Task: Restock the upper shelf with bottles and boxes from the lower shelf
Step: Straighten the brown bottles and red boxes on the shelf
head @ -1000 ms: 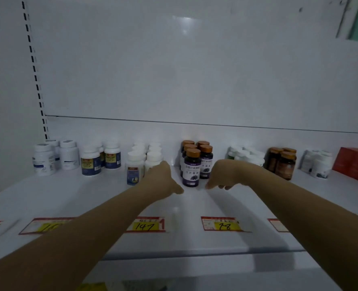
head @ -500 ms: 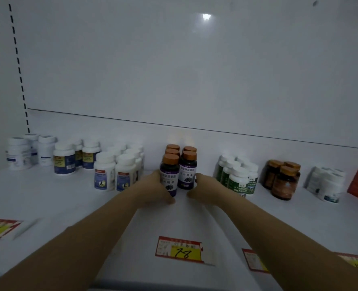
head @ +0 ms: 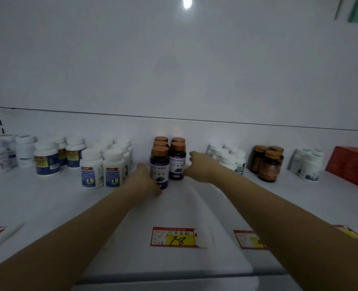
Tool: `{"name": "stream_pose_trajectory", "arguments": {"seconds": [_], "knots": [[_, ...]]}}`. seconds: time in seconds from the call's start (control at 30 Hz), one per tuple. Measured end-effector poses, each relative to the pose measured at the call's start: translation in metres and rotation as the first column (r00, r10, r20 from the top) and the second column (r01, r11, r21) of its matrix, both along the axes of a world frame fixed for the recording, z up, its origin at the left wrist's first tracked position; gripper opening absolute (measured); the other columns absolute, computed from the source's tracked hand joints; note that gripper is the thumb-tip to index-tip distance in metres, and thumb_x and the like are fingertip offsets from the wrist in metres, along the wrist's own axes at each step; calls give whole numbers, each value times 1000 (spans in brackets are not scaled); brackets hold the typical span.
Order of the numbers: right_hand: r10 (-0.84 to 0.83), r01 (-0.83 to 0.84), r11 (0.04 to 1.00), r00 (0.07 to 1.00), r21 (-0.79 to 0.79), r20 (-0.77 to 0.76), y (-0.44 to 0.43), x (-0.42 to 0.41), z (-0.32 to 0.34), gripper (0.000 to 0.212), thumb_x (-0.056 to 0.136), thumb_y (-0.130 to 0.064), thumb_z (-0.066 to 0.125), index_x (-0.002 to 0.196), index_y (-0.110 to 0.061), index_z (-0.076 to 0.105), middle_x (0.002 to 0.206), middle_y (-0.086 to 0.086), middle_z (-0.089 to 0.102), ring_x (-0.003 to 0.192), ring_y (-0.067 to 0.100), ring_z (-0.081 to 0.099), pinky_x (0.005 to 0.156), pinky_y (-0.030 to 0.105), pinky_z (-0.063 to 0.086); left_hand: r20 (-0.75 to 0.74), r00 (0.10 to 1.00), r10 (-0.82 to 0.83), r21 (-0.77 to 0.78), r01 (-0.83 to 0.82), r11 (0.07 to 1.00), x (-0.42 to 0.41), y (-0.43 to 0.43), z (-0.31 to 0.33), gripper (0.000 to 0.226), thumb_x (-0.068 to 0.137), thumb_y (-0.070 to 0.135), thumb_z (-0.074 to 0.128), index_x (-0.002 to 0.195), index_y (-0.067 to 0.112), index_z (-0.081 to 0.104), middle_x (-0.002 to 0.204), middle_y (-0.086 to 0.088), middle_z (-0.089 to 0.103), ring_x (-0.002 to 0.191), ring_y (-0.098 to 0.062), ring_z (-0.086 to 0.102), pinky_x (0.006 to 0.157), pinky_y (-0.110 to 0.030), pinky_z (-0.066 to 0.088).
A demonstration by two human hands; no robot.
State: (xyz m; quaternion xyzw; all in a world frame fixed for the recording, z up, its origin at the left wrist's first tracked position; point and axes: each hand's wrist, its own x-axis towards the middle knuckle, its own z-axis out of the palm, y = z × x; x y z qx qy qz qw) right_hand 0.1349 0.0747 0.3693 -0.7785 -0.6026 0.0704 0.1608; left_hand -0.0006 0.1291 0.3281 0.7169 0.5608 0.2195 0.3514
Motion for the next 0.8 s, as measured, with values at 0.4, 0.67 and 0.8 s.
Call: {"name": "stream_pose_trajectory", "arguments": {"seconds": [0.4, 0.67, 0.8], "knots": [[-239, 241, 966, 971, 89, -33, -51, 110, 54, 53, 96, -9, 37, 146, -2, 23, 149, 16, 36, 135, 29, 37, 105, 31, 34, 7, 939, -344, 92, 342, 935, 95, -48, 18, 122, 66, 21, 84, 151, 12, -3, 159, -6, 11, 144, -24, 19, 114, -37, 28], [-212, 197, 967, 974, -163, -77, -30, 166, 10, 67, 84, -14, 65, 141, -2, 32, 137, 20, 47, 125, 37, 48, 91, 39, 45, -76, 964, -254, -106, 246, 964, 144, -26, 10, 123, 61, 26, 86, 150, 18, 2, 156, -8, 22, 139, -29, 29, 110, -38, 31], [-131, 77, 964, 970, -255, -203, -8, 190, -14, 88, 69, -13, 78, 140, -2, 29, 137, 16, 47, 121, 34, 50, 103, 43, 44, 141, 948, -285, -176, 307, 935, 155, -21, 3, 87, 63, 0, 82, 137, 15, 36, 130, -3, 54, 125, -25, 47, 106, -35, 39]]}}
